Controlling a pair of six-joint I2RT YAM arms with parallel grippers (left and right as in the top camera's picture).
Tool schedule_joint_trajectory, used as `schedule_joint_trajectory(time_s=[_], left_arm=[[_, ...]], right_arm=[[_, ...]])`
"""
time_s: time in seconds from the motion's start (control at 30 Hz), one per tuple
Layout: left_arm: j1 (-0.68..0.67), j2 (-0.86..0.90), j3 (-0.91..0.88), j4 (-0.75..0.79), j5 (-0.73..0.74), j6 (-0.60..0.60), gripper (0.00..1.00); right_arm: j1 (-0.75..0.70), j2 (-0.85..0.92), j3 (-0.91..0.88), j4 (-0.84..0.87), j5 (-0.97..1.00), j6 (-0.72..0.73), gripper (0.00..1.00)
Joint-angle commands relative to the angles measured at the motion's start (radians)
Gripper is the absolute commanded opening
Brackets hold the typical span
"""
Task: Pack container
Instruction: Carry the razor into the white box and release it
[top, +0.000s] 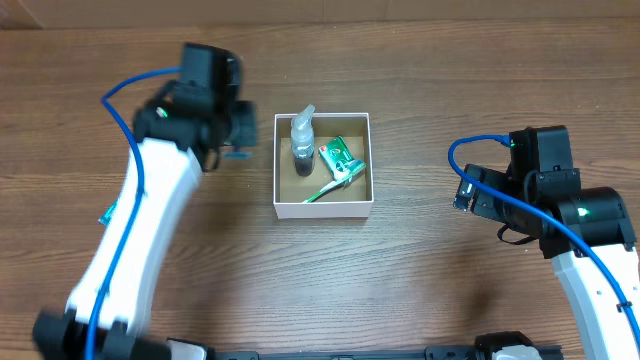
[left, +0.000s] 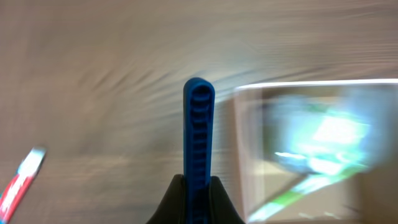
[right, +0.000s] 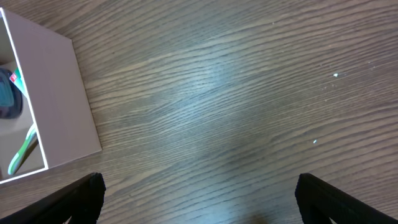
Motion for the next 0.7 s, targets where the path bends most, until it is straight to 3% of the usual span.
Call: schedule_joint_trajectory(time_s=[0.0, 0.13, 0.4, 0.43, 0.5, 0.53, 0.6, 0.67], left_arm=[[-0.239, -0.059, 0.01, 0.08, -0.042, 0.12, 0.04], [-0.388, 0.009, 0.01, 0.124, -0.108, 0.141, 0.04], [-0.403, 0.288, 0.01, 0.127, -0.089, 0.112, 0.06], [-0.403, 0.309, 0.01, 0.13, -0.089, 0.112, 0.11], [-0.403, 0.318, 0.01, 0.13, -0.089, 0.124, 0.43], [-0.403, 0.314, 0.016, 0.128, -0.09, 0.135, 0.49], [-0.403, 0.301, 0.059, 0.086, -0.093, 0.14, 0.53], [-0.403, 0.261, 0.142, -0.011, -0.093, 0.092, 0.51]], right_arm=[[-0.003, -0.002, 0.003, 0.005, -0.001, -0.008, 1.0], [-0.003, -0.002, 0.003, -0.002, -0.001, -0.007, 1.0], [-0.003, -0.002, 0.003, -0.006, -0.001, -0.008, 1.0], [-0.003, -0.002, 0.003, -0.006, -0.001, -0.008, 1.0], [-0.003, -0.002, 0.003, -0.005, -0.001, -0.008, 1.0], [-0.003, -0.002, 0.003, -0.005, -0.001, -0.008, 1.0], [-0.003, -0.002, 0.003, -0.005, -0.001, -0.008, 1.0], [-0.003, -0.002, 0.003, -0.005, -0.001, -0.008, 1.0]])
